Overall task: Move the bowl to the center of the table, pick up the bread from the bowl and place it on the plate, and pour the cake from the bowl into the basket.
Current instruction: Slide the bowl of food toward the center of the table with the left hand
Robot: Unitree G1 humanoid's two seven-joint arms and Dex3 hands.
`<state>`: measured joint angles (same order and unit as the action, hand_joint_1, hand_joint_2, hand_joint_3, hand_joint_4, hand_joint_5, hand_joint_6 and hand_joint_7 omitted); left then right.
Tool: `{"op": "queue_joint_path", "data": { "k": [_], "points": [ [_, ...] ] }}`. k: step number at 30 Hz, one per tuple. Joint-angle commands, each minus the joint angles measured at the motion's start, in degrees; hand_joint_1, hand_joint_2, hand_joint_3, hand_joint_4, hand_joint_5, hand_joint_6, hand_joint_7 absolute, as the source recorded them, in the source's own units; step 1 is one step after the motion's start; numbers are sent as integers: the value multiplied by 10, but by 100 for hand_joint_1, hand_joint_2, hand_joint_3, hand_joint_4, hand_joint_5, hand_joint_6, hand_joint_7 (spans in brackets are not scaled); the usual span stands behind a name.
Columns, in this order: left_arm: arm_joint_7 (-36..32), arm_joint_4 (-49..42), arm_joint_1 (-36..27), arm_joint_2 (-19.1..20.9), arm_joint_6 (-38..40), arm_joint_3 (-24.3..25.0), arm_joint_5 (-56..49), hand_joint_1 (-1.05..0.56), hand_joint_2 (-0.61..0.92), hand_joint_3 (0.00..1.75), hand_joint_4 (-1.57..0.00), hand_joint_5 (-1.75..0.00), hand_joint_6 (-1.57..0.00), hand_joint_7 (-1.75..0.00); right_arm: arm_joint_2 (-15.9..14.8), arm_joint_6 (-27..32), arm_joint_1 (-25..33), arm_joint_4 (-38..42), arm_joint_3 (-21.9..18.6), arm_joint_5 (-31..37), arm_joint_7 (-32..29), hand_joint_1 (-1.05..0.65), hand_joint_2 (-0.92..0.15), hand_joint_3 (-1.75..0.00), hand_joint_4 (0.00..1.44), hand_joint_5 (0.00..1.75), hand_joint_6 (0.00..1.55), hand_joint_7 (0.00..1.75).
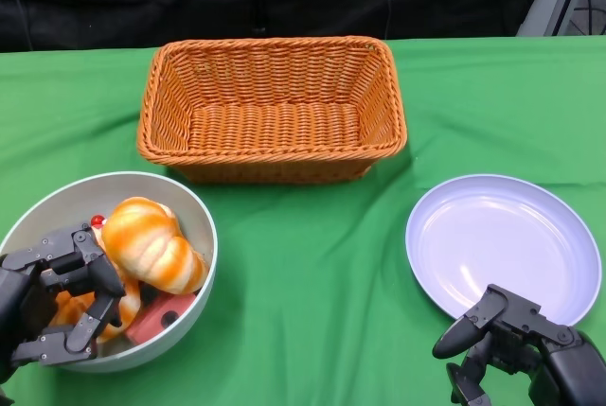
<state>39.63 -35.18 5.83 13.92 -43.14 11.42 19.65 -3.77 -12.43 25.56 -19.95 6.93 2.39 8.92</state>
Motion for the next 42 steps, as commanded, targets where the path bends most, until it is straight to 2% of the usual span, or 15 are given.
{"op": "queue_joint_path", "data": {
  "k": [1, 15, 27, 32, 35, 38, 42],
  "points": [
    [-3, -5, 4, 5, -5, 6, -2, -14, 56, 108, -73, -169, -70, -146, -7, -5, 1, 2, -6, -4, -2, 7, -59, -96, 63, 163, 61, 133],
    [-1, -8, 5, 3, -8, 6, -2, -13, 54, 111, -75, -170, -71, -145, -6, -7, 0, 6, -6, -3, -3, 7, -59, -95, 63, 163, 61, 133],
    [8, -4, 3, 8, -2, 5, 3, -16, 58, 103, -75, -167, -71, -141, -4, -6, 1, 3, -1, 0, -5, 6, -59, -94, 62, 163, 60, 134],
    [33, 8, 0, 14, -4, 5, 18, -21, 69, 76, -73, -145, -78, -108, -4, -6, 4, 0, 1, 2, -6, 6, -59, -95, 63, 163, 61, 134],
    [60, 22, 2, 15, -9, 6, 37, -32, 89, 33, -80, -117, -95, -53, -3, -2, 4, -3, 3, 2, -7, 7, -59, -95, 63, 163, 61, 134],
    [77, 39, 1, 21, -3, 10, 50, -42, 92, 21, -84, -99, -102, -28, -2, 1, 4, -4, 4, -2, -5, 6, -59, -95, 63, 163, 60, 134],
    [83, 59, -1, 30, 10, 14, 59, -49, 92, 16, -84, -89, -103, -18, -2, 1, 3, -4, 6, -2, -5, 5, -59, -95, 63, 163, 60, 134]
  ]
}}
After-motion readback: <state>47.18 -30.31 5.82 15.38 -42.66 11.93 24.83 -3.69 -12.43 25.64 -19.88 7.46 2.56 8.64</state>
